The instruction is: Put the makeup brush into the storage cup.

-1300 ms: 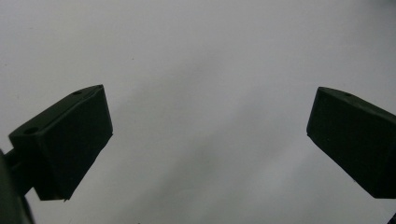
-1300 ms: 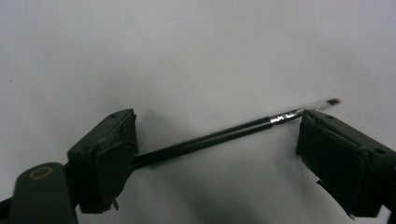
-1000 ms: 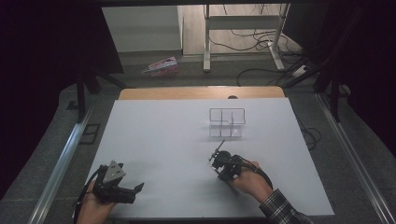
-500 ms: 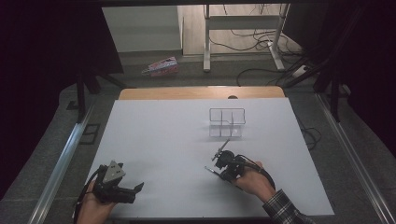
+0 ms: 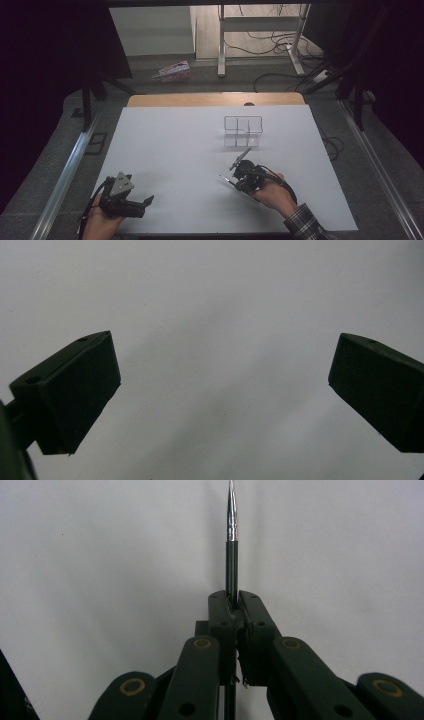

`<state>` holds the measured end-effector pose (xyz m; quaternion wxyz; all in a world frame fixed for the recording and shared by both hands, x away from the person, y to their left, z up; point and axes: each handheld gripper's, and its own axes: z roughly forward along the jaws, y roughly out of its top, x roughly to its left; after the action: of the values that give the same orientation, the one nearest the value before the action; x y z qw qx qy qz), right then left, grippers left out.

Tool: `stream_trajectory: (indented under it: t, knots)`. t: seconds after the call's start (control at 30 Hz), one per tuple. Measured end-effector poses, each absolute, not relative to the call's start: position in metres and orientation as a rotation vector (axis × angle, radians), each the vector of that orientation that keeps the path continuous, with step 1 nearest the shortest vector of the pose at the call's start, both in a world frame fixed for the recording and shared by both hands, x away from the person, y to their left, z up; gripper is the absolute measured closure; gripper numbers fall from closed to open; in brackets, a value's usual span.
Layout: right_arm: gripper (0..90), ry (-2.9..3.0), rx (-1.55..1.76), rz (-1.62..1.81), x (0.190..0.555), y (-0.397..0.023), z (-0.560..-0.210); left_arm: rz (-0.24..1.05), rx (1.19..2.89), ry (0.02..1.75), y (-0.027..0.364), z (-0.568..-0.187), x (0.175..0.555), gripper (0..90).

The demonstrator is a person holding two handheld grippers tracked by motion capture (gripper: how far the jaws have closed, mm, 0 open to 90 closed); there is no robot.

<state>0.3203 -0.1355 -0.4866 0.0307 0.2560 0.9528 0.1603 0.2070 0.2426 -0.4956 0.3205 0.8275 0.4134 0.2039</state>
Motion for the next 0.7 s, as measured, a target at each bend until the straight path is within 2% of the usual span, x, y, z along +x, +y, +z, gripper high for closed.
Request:
stream_trajectory:
  t: [0.7]
  knots:
    - [85.2,2.874,0.856,0.701,0.319,-0.154,-0.478,0.526,2.166,1.088,0.244,-0.496,0.207,0.7]
